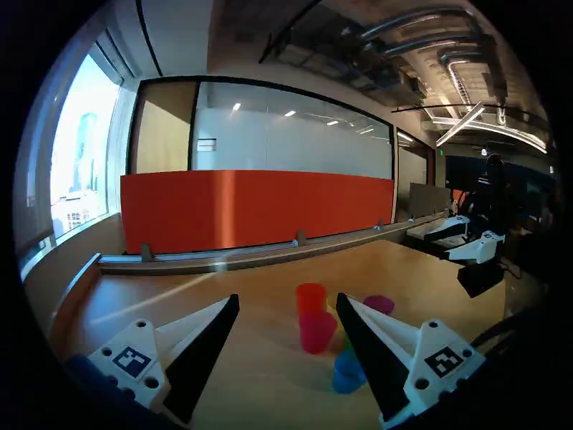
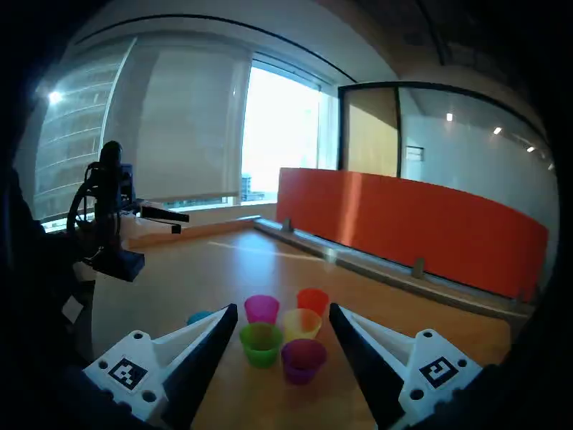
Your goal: Pour water
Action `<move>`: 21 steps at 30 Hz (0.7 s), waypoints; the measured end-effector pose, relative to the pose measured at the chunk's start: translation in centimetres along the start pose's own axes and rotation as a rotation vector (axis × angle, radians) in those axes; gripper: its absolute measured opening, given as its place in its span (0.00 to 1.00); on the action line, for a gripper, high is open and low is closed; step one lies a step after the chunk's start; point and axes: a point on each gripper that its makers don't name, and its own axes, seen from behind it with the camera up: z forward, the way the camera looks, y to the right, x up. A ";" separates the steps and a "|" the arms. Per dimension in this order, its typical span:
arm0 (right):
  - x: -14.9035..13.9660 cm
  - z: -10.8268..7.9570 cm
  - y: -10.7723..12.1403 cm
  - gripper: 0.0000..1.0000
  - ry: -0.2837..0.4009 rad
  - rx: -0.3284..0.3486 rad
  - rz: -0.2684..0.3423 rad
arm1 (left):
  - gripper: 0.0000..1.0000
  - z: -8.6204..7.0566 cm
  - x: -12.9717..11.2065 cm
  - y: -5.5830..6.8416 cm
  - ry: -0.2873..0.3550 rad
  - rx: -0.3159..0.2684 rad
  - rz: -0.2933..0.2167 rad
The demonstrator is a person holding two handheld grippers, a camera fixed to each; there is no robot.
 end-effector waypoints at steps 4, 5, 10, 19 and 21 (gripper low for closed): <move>-0.5 0.3 -0.6 1.00 -0.024 0.037 -0.014 | 1.00 -0.3 0.2 -0.6 0.011 0.032 0.013; -0.7 0.4 -0.8 1.00 -0.030 0.047 -0.018 | 1.00 -0.3 0.2 -0.7 0.014 0.039 0.016; -1.1 1.0 -1.4 0.99 -0.060 0.086 -0.047 | 1.00 -0.5 0.4 -0.5 0.021 0.046 0.033; -2.4 2.1 -3.4 1.00 -0.120 0.185 -0.086 | 1.00 -0.5 0.6 -0.3 0.026 0.048 0.035; -2.7 2.4 -3.9 0.99 -0.134 0.207 -0.093 | 1.00 -0.5 0.5 -0.4 0.026 0.051 0.033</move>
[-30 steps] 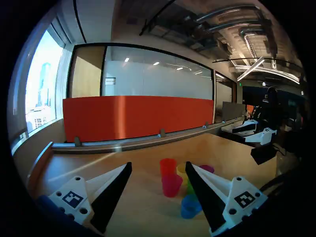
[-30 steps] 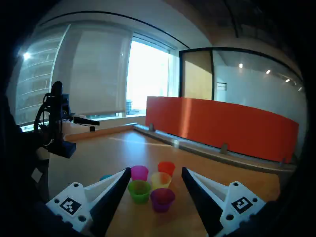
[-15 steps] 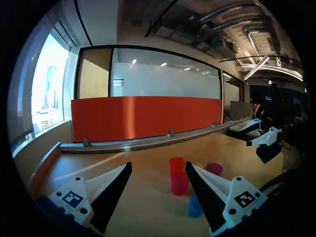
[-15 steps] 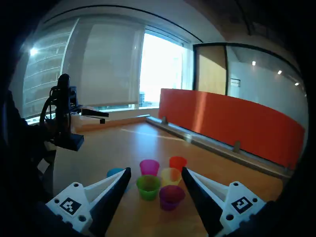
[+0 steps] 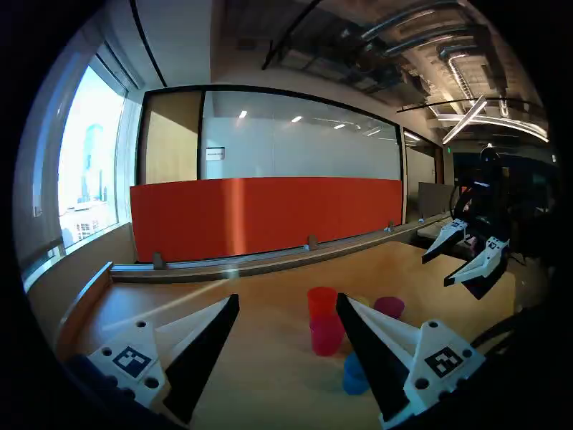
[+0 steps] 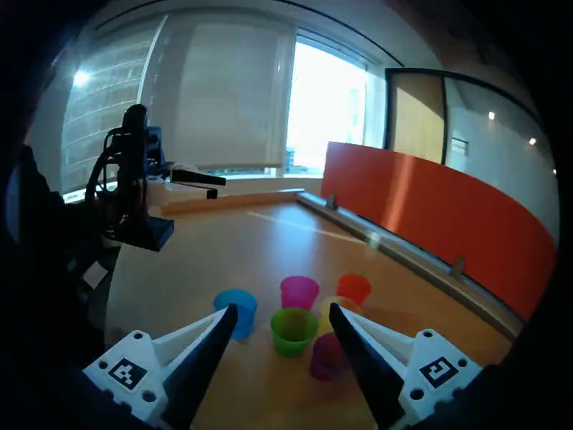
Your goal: Pour water
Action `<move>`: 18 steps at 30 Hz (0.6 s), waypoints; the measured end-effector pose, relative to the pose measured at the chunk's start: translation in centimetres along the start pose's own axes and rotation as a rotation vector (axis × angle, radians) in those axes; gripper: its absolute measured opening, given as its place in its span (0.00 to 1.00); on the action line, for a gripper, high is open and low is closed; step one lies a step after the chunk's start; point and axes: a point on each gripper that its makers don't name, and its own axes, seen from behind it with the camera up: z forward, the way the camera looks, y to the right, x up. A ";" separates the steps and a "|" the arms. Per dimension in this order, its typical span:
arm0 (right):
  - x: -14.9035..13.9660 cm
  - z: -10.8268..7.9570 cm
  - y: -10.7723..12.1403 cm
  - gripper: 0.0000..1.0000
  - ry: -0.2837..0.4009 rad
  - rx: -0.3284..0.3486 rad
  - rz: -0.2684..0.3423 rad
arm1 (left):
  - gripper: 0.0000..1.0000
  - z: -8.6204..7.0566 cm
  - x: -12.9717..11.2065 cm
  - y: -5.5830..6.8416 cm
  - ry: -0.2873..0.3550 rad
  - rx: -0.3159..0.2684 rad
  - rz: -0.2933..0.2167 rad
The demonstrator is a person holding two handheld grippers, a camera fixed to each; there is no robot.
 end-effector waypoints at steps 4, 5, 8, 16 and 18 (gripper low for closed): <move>-0.5 0.9 -0.6 0.99 -0.022 0.034 -0.009 | 1.00 -0.1 0.1 -0.2 0.001 0.007 -0.004; -0.7 1.1 -0.7 0.99 -0.027 0.041 -0.010 | 1.00 -0.1 0.1 -0.2 0.001 0.009 -0.004; -1.0 1.9 -1.1 0.99 -0.038 0.062 -0.014 | 1.00 -0.1 0.1 -0.4 0.003 0.012 -0.002; -2.3 3.8 -2.5 0.99 -0.077 0.120 -0.035 | 1.00 0.1 -0.1 -0.7 0.005 0.020 -0.009; -2.8 4.3 -3.0 0.99 -0.089 0.135 -0.041 | 1.00 0.2 -0.1 -0.7 0.005 0.021 -0.010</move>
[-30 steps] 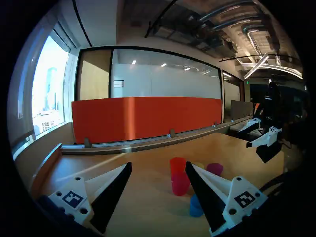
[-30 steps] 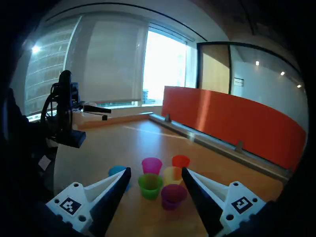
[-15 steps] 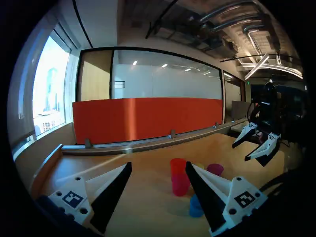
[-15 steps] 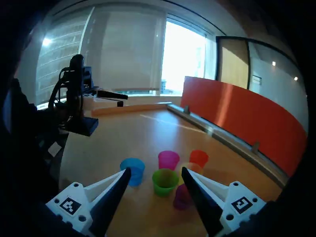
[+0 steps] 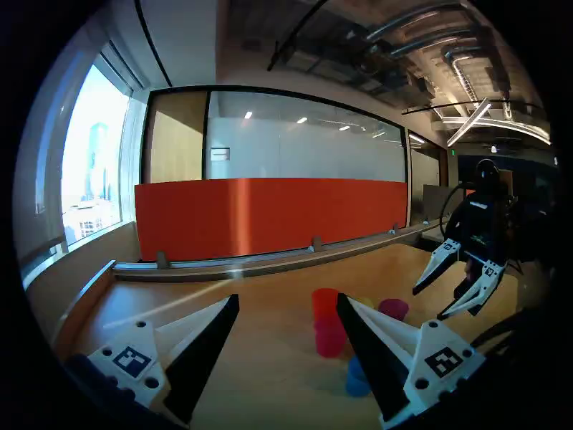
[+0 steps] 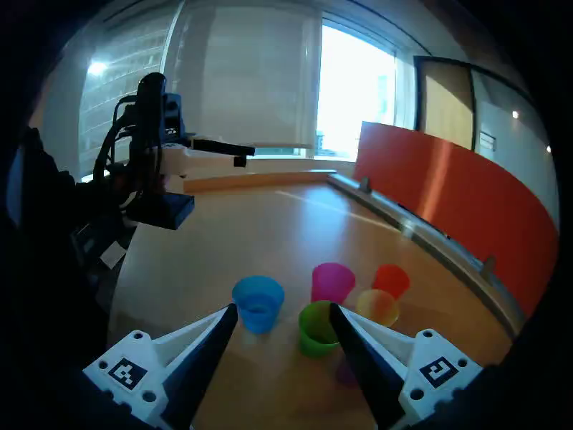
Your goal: Pour water
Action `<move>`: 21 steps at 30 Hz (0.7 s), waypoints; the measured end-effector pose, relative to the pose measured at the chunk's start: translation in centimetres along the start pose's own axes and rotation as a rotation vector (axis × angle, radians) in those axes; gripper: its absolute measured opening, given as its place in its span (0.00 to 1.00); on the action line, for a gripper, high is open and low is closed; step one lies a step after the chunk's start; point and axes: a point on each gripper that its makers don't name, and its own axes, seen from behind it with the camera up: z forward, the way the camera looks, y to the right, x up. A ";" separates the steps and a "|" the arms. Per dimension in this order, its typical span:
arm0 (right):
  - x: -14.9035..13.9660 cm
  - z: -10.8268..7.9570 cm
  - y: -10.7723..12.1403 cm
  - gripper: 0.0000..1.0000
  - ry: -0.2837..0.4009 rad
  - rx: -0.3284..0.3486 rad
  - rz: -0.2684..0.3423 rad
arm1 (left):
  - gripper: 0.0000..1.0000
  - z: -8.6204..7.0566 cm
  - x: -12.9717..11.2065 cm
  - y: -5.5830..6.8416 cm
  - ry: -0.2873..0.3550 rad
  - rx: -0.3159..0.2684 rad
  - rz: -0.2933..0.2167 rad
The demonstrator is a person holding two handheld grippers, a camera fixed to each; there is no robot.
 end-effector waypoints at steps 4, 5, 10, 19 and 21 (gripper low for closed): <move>-0.8 1.3 -0.8 0.99 -0.021 0.029 -0.006 | 1.00 0.1 -0.1 0.0 -0.001 0.001 0.000; -1.0 1.6 -1.0 0.99 -0.026 0.035 -0.007 | 1.00 0.1 -0.1 0.0 -0.001 0.001 0.000; -2.1 3.4 -1.7 0.99 -0.045 0.060 -0.003 | 1.00 0.2 -0.2 0.0 -0.001 0.000 0.000; -3.3 5.9 -2.4 0.99 -0.070 0.079 -0.008 | 1.00 0.3 -0.5 -0.3 -0.003 0.003 0.001; -3.6 6.3 -2.6 0.99 -0.073 0.083 -0.007 | 1.00 0.2 -0.4 -0.3 -0.003 0.004 0.002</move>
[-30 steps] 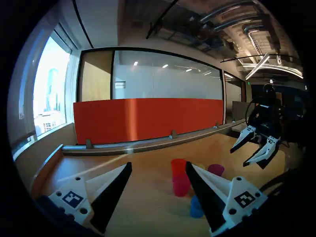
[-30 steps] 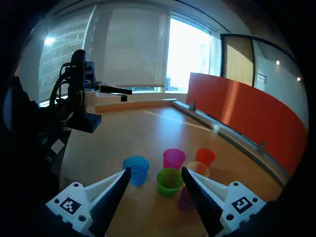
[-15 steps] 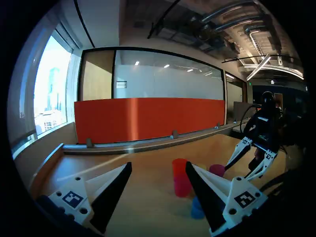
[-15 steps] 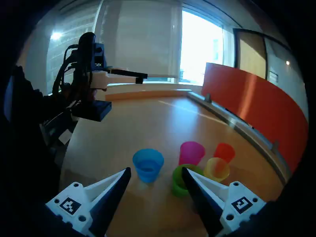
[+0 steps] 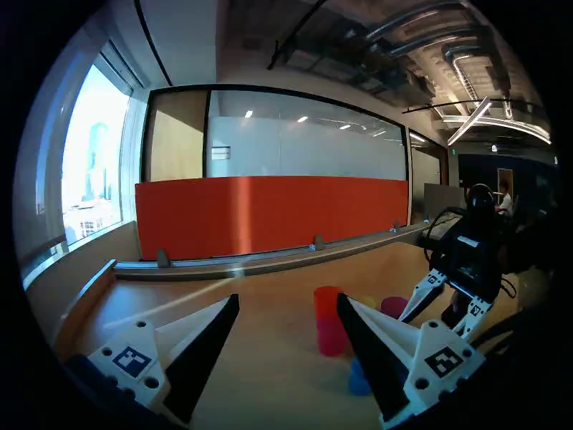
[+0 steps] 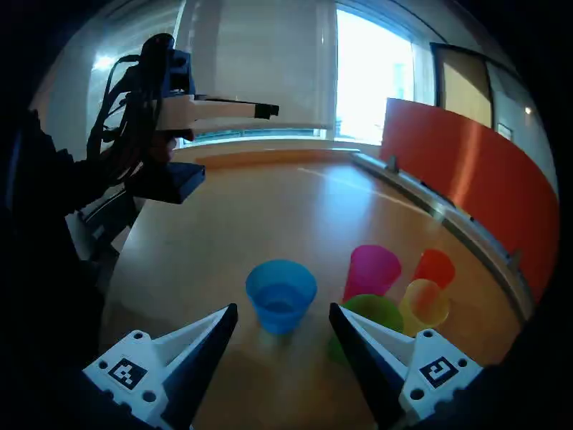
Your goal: Pour water
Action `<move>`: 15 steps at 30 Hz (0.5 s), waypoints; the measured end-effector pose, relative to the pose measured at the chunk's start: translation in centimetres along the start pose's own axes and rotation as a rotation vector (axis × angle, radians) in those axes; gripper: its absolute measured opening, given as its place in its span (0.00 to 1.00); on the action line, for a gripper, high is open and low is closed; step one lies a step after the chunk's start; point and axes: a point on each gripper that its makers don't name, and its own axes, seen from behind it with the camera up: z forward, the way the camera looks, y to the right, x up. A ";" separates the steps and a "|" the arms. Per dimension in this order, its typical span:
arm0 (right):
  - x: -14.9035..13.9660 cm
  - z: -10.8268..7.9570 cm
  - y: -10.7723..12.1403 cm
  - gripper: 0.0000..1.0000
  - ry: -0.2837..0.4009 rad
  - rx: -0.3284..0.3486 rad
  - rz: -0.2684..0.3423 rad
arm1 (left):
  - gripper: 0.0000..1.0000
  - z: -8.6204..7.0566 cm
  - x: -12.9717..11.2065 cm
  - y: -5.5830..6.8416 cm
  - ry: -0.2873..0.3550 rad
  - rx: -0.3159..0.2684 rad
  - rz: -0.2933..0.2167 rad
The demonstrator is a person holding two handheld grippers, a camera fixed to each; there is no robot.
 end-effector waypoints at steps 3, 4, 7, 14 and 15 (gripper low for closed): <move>-0.2 0.7 -0.2 0.99 -0.005 0.006 0.002 | 1.00 0.0 0.0 -0.1 0.001 0.001 0.001; -0.3 0.8 -0.2 0.99 -0.007 0.007 0.002 | 1.00 -0.1 0.0 -0.1 0.001 0.001 0.001; -0.4 1.4 -0.1 0.99 -0.014 0.005 0.001 | 1.00 -0.1 0.0 -0.1 0.001 0.001 0.001; -0.4 2.8 -0.1 0.99 -0.023 0.009 -0.002 | 1.00 -0.3 -0.1 -0.2 0.001 0.004 0.003; -0.4 3.0 -0.1 0.99 -0.023 0.010 -0.003 | 1.00 -0.3 -0.1 -0.3 0.001 0.004 0.003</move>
